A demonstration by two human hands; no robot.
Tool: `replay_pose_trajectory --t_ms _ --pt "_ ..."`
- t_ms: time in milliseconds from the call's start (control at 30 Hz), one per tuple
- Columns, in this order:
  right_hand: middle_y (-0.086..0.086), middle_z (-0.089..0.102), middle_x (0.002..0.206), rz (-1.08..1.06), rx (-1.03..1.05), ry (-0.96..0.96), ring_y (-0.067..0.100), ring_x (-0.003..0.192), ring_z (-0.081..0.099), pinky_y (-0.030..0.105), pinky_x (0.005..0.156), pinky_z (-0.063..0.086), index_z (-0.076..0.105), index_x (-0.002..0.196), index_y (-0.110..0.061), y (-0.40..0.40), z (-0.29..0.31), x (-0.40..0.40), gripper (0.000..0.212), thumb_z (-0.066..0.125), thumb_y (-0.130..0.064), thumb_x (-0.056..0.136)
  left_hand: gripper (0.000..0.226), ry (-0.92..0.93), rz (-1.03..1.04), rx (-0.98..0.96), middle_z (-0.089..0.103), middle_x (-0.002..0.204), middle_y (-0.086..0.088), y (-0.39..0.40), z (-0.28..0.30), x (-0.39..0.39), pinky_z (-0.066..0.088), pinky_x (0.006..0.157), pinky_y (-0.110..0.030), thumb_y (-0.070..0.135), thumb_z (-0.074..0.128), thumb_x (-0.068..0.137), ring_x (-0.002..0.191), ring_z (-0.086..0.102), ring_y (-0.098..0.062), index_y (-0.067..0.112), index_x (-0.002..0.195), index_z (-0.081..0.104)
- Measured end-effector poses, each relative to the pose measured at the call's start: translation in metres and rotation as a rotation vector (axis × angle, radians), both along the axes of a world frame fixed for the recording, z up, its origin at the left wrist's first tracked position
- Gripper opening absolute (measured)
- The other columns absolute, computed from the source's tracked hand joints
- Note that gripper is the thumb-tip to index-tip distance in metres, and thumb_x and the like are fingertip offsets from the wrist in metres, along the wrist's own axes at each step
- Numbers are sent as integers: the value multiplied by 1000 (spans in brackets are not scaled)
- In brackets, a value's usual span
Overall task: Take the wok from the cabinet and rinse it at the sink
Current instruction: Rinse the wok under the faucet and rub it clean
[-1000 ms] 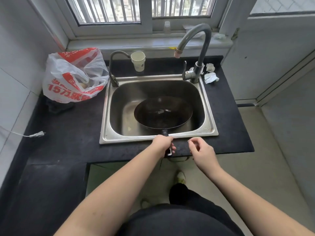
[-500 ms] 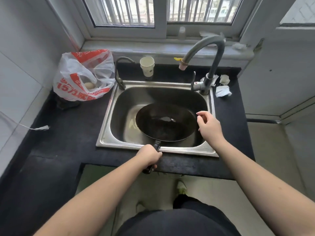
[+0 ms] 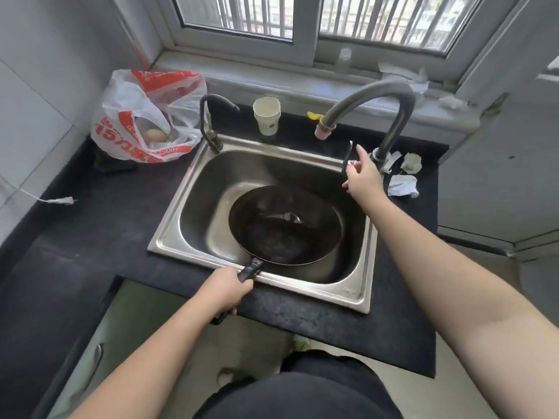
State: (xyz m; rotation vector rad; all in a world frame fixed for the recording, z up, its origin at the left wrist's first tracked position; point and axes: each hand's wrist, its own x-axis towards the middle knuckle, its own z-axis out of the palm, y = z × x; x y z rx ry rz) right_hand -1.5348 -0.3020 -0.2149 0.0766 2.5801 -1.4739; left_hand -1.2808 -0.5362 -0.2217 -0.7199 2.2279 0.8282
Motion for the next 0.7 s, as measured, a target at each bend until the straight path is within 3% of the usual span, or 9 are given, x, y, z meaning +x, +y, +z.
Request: replay_pose_trajectory --t_ms 67,200,333,467,700 --pt "6 57 104 10 4 -27 13 63 59 35 70 58 30 150 -31 -3 1 -10 55 41 -18 97 27 -5 27 4 62 53 -9 0 1 2 44 41 -25 31 52 86 38 58 -24 7 91 61" --pt "7 55 119 -5 -8 -70 11 67 58 25 61 54 30 149 -36 -9 3 -18 54 38 -18 99 27 1 32 0 67 60 -15 1 2 4 51 42 -35 37 50 84 42 60 -28 11 88 58" --pt "-1 53 107 -16 -6 -81 10 62 57 28 64 54 29 149 -39 -10 -2 -16 58 39 -17 97 27 17 -9 -74 70 70 -12 -3 5 11 50 46 -32 40 52 86 44 63 -25 14 85 57" --pt "3 63 84 19 0 -69 12 63 57 29 67 53 24 149 -41 -12 -11 -12 61 38 -15 96 31 43 -6 -160 65 72 -1 -14 2 21 46 47 -25 44 56 87 44 63 -17 13 82 58" --pt "4 66 79 51 14 -117 14 72 63 31 75 56 21 150 -43 -19 -16 -8 62 39 -15 98 31 85 32 -116 63 70 -2 -21 -1 33 49 47 -28 43 57 86 46 63 -19 13 81 56"
